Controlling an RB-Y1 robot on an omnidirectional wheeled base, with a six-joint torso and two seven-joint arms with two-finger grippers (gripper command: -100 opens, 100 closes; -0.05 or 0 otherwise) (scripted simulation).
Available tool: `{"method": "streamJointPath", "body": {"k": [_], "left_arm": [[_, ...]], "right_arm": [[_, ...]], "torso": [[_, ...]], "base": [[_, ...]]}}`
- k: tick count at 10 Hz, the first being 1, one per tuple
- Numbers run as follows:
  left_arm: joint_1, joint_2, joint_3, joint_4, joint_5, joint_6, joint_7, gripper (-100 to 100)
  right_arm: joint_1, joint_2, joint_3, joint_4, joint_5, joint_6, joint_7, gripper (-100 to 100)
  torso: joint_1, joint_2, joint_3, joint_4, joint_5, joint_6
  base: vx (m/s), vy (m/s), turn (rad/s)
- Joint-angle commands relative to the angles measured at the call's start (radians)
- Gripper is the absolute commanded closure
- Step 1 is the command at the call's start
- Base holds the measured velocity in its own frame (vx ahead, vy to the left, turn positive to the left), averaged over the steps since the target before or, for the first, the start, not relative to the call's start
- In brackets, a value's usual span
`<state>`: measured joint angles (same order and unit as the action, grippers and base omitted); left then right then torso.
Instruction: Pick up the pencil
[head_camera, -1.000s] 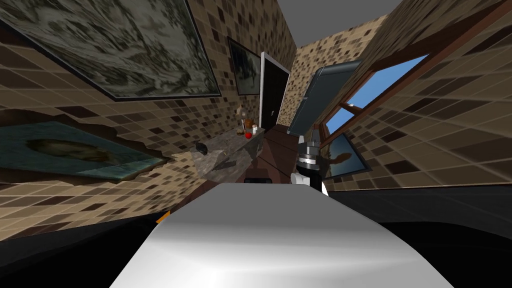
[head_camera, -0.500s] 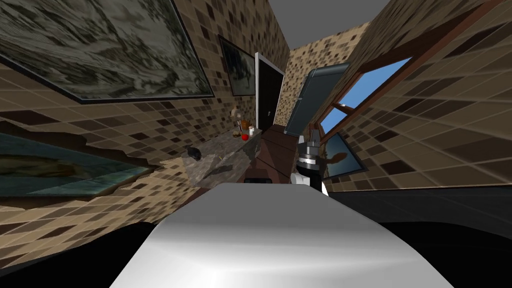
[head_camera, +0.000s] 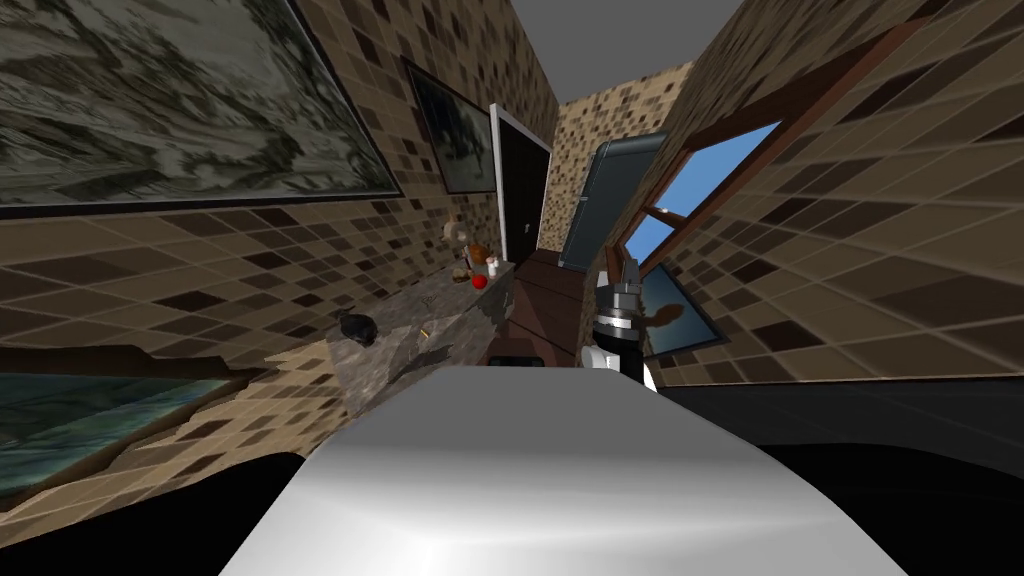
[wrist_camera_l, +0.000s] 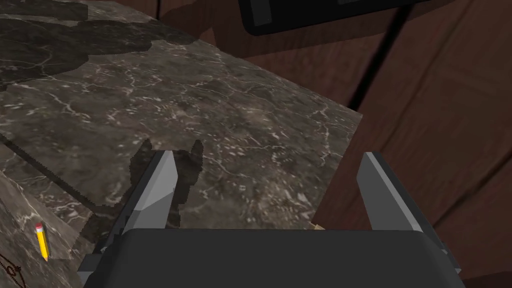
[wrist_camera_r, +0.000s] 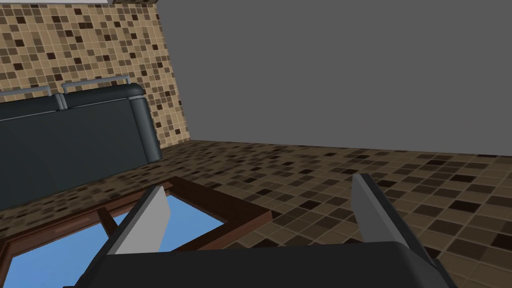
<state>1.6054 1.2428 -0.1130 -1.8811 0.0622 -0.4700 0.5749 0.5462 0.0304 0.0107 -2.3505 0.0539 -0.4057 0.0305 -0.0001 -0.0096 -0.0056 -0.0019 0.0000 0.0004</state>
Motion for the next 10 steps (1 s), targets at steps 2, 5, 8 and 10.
{"method": "streamJointPath", "body": {"k": [2,5,8,10], "left_arm": [[0.049,0.083,-0.001,0.044,0.010,0.003,0.050,-100],[0.084,0.155,0.000,0.082,0.018,0.008,0.090,-100],[0.111,0.215,0.002,0.115,0.027,0.014,0.126,-100],[0.128,0.270,0.006,0.144,0.035,0.021,0.157,-100]], "right_arm": [[0.000,0.000,0.000,0.000,0.000,0.000,0.000,0],[0.000,0.000,0.000,0.000,0.000,0.000,0.000,0],[0.000,0.000,0.000,0.000,0.000,0.000,0.000,0],[0.000,0.000,0.000,0.000,0.000,0.000,0.000,0]], "torso": [[0.001,0.000,0.000,0.000,0.000,0.001],[0.000,-0.004,-0.003,-0.001,0.000,0.000],[0.002,-0.005,-0.003,-0.001,0.001,0.001],[0.000,-0.001,-0.001,0.000,0.000,0.000]], "base": [[0.166,0.023,-0.243],[0.190,0.026,-0.201],[0.182,0.052,-0.238],[0.131,0.046,-0.224]]}}
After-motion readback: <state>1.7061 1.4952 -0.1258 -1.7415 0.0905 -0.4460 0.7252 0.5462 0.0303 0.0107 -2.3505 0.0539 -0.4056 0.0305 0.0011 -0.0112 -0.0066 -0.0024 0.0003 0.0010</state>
